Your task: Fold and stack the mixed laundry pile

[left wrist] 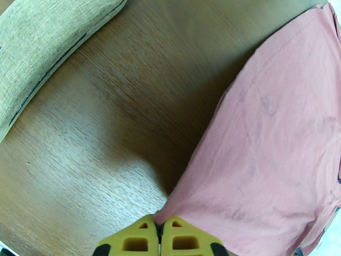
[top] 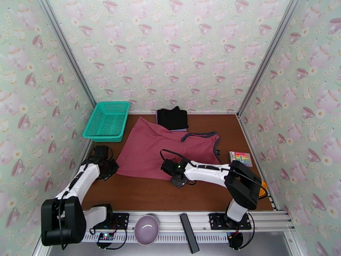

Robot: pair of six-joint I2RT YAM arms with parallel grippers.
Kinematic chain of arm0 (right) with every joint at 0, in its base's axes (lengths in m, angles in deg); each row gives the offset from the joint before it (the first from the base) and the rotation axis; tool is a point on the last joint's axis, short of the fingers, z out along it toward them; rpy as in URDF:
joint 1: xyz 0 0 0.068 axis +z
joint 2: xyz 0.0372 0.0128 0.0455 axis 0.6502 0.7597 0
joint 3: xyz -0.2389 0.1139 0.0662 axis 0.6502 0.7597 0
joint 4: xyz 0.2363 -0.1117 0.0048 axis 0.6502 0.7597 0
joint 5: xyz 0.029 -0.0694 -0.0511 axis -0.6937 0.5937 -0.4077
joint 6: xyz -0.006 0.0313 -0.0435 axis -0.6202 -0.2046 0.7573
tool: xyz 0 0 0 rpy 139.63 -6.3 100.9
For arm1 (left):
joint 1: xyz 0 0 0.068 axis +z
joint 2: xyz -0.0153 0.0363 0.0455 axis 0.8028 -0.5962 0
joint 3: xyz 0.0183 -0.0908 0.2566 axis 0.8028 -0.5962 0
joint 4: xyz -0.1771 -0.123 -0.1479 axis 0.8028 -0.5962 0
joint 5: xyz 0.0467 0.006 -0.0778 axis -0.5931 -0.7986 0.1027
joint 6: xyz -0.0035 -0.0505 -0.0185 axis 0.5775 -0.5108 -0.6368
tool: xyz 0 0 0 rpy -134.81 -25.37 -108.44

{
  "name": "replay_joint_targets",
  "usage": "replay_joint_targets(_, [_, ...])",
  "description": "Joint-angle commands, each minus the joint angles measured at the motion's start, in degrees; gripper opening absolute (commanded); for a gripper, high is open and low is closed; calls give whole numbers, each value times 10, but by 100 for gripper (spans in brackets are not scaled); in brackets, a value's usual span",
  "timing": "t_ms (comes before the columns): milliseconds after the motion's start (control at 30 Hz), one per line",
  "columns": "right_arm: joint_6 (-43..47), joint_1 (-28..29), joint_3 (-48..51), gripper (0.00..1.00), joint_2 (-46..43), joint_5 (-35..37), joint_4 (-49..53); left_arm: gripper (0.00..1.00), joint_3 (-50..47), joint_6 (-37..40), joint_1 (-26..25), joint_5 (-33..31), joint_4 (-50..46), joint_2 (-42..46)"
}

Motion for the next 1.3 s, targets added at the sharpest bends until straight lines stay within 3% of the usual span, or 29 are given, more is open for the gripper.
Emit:
replay_joint_targets(0, [-15, 4, 0, 44, 17, 2, 7, 0, 5, 13, 5, 8, 6, -5])
replay_joint_targets(100, [-18, 5, -3, 43, 37, 8, 5, 0, 7, 16, 7, 9, 3, -4])
replay_joint_targets(167, [-19, 5, -8, 36, 52, 7, 4, 0, 9, 19, 10, 10, 1, -3])
replay_joint_targets(367, [-23, 5, -3, 0, 66, -9, 13, 0, 20, 30, 18, 22, -14, -1])
replay_joint_targets(667, [-60, 80, 24, 0, -3, -105, 54, 0, 1, -2, 19, 72, -55, 77])
replay_joint_targets(833, [-97, 119, 36, 0, -11, -121, 75, 0, -29, -35, 17, 63, -57, 139])
replay_joint_targets(1067, [-135, 117, 20, 0, -47, -58, 92, 0, -22, -39, 18, 48, -57, 141])
replay_joint_targets(1267, [-128, 67, 6, 0, -81, -33, 93, 0, 22, -27, 18, 53, -45, 102])
